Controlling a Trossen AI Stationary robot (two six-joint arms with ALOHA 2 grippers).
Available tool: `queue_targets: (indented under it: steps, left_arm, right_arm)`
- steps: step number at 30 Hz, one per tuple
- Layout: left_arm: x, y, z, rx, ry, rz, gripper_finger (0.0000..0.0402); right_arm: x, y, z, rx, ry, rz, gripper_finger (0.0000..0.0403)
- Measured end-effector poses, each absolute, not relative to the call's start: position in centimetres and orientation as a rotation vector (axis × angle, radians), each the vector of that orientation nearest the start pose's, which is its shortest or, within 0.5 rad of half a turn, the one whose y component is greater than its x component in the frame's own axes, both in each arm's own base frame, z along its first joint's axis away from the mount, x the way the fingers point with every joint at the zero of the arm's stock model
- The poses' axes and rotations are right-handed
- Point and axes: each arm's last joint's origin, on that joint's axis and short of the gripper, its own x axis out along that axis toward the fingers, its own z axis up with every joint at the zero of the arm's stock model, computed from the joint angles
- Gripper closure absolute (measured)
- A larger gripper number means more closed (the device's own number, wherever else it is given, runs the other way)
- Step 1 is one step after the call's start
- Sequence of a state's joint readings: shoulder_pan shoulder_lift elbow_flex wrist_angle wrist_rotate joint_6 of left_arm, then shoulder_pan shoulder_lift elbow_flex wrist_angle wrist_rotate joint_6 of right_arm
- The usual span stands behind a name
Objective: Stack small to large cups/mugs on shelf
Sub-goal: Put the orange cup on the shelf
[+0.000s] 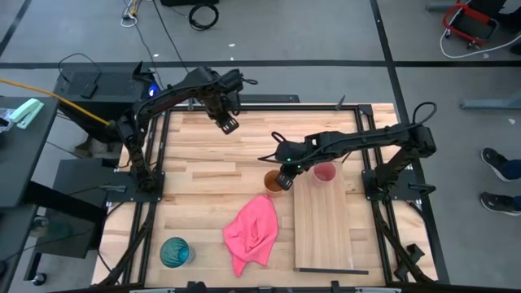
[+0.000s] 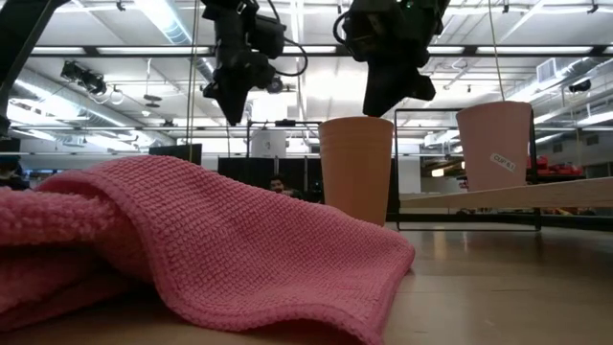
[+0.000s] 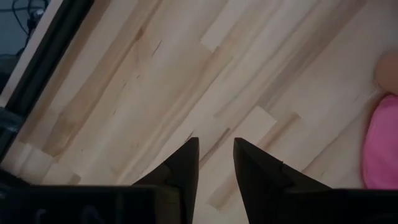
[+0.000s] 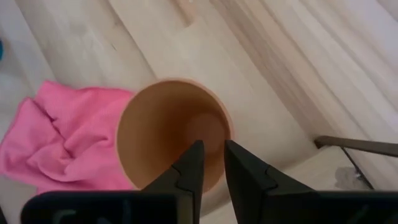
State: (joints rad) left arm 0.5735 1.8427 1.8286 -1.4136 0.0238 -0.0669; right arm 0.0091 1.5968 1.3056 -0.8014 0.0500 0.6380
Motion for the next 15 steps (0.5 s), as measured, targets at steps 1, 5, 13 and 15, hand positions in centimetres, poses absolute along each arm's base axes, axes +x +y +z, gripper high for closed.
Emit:
queue_targets:
  steps: [1, 5, 13, 15]
  left_arm:
    - [29.5, 19.0, 31.9, -0.479, 1.366, 0.498, 0.0294]
    - [29.5, 19.0, 31.9, -0.481, 1.366, 0.498, 0.0294]
    - [29.5, 19.0, 31.9, -0.485, 1.363, 0.503, 0.0294]
    - [29.5, 19.0, 31.9, -0.485, 1.362, 0.504, 0.0294]
  right_arm:
    - [32.3, 0.2, 26.8, 0.543, 1.041, -0.385, 0.0331]
    - [32.6, 0.2, 26.3, 0.541, 1.063, -0.393, 0.0332]
    - [32.8, 0.2, 25.8, 0.529, 1.073, -0.39, 0.0331]
    - [32.7, 0.1, 25.8, 0.522, 1.078, -0.395, 0.0331]
